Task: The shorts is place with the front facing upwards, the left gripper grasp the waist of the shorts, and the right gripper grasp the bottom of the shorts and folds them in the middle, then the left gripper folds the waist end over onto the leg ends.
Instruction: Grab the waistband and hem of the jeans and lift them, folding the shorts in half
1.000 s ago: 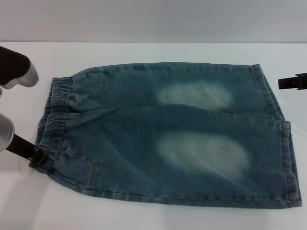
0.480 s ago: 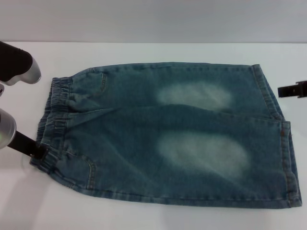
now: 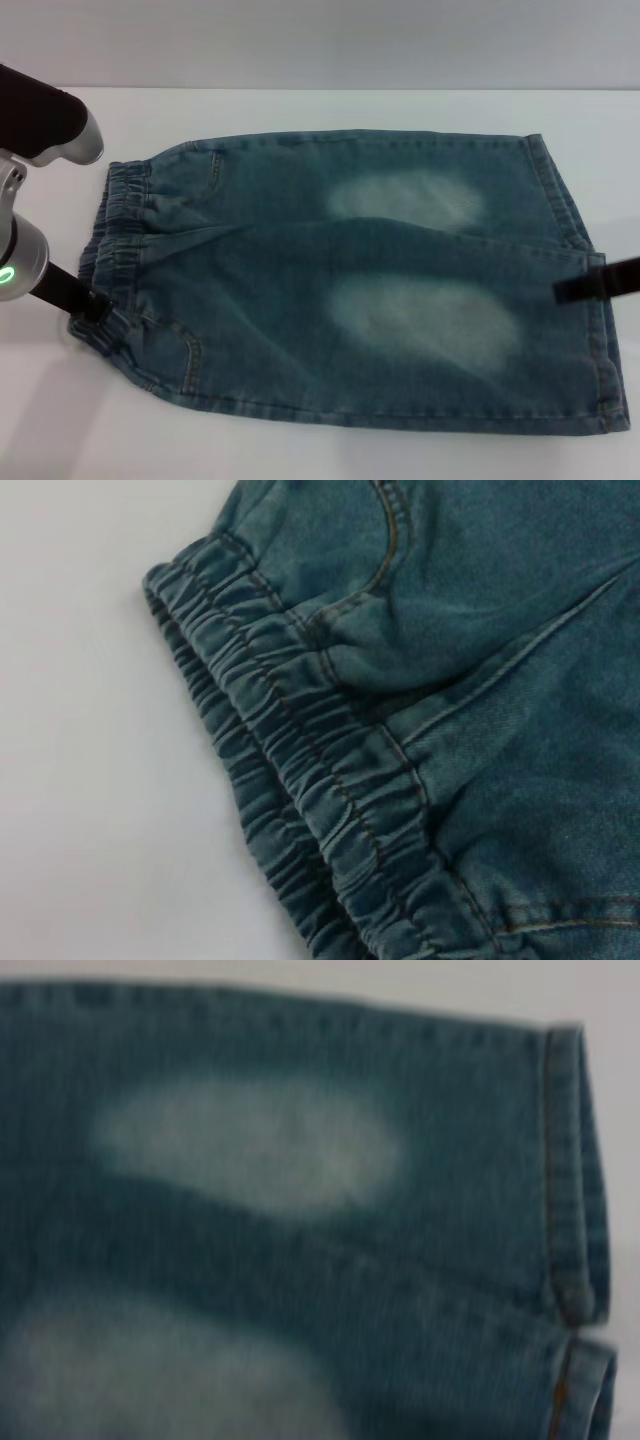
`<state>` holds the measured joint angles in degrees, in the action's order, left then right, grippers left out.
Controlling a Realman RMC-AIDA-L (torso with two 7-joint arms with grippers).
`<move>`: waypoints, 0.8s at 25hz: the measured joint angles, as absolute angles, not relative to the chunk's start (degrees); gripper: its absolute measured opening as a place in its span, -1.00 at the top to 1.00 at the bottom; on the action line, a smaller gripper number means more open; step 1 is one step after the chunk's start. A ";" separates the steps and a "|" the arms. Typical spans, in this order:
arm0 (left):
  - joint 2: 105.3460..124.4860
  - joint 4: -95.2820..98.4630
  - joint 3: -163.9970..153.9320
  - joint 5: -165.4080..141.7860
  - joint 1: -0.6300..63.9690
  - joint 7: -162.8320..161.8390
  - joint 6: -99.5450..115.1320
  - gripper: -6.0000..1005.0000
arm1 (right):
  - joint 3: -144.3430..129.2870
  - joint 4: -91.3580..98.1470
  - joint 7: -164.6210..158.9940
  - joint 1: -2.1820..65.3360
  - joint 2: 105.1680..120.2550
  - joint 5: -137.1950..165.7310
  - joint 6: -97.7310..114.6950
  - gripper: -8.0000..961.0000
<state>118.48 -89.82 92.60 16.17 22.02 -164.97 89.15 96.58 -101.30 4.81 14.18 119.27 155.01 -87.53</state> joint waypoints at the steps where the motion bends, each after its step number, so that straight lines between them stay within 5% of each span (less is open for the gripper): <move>1: 118.48 -89.82 92.60 16.17 22.02 -164.97 89.15 0.93 | 95.80 -101.26 4.43 13.65 119.27 155.06 -87.48 -0.46; 20: 118.57 -86.35 91.49 16.08 24.97 -164.97 88.60 0.93 | 87.67 -107.01 -0.54 2.71 119.45 154.96 -88.28 -0.46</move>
